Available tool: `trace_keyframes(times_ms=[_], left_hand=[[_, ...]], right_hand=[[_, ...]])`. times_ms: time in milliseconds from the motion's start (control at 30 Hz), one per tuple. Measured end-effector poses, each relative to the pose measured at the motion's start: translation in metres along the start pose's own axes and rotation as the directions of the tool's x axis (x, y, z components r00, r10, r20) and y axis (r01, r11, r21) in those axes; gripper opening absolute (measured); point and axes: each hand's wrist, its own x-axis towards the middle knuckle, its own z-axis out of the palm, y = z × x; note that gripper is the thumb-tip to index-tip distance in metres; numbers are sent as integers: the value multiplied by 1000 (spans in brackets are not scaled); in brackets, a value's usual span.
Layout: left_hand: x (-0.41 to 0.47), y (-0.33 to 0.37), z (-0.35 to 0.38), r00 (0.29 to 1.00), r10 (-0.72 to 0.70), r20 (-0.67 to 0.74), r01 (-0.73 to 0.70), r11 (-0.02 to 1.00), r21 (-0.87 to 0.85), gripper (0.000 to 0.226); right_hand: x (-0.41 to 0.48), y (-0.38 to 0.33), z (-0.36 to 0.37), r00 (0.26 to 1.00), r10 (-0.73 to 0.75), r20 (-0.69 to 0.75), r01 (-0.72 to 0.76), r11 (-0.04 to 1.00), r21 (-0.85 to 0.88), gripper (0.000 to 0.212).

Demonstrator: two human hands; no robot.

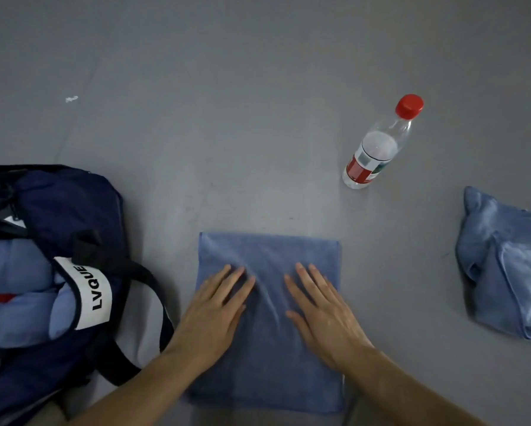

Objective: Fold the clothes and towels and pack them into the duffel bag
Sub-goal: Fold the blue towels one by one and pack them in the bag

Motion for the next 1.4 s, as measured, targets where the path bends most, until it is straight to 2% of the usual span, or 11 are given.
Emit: trace_keyframes(times_ms=[67, 200, 433, 600, 800, 867, 967, 1133, 1233, 1333, 1400], left_hand=[[21, 3, 11, 993, -81, 90, 79, 997, 27, 61], [55, -3, 29, 974, -184, 132, 173, 981, 86, 72], [97, -41, 14, 972, -151, 181, 131, 984, 120, 98], [120, -72, -3, 964, -207, 169, 173, 965, 198, 77], [127, -96, -4, 956, -182, 230, 128, 964, 232, 70], [134, -97, -12, 980, -137, 147, 102, 970, 222, 64], [144, -99, -23, 996, -66, -67, 76, 984, 158, 35], [154, -98, -36, 959, -281, -45, 282, 960, 9, 14], [161, -99, -49, 962, -256, -98, 253, 967, -42, 7], [159, -94, -66, 943, -231, -241, 217, 973, -83, 5], [148, -87, -74, 942, -208, -262, 184, 976, -112, 4]], right_hand=[[21, 9, 6, 994, 48, 95, -44, 998, -47, 67], [52, 39, 9, 984, 63, 165, -36, 986, -163, 76], [80, 57, -3, 984, 52, 171, -16, 979, -205, 78], [96, 70, -16, 983, 114, 143, -77, 968, -237, 71], [105, 90, -25, 976, 121, 182, -71, 963, -258, 66], [109, 91, -32, 982, 113, 151, -78, 972, -222, 60], [116, 95, -43, 992, 123, -37, -125, 989, -82, 42], [135, 99, -60, 960, 279, -31, -277, 960, 41, 31], [143, 101, -70, 955, 291, -51, -288, 956, 53, 29], [135, 101, -80, 933, 299, -201, -279, 952, 123, 21], [120, 98, -86, 926, 267, -266, -226, 958, 175, 17]])
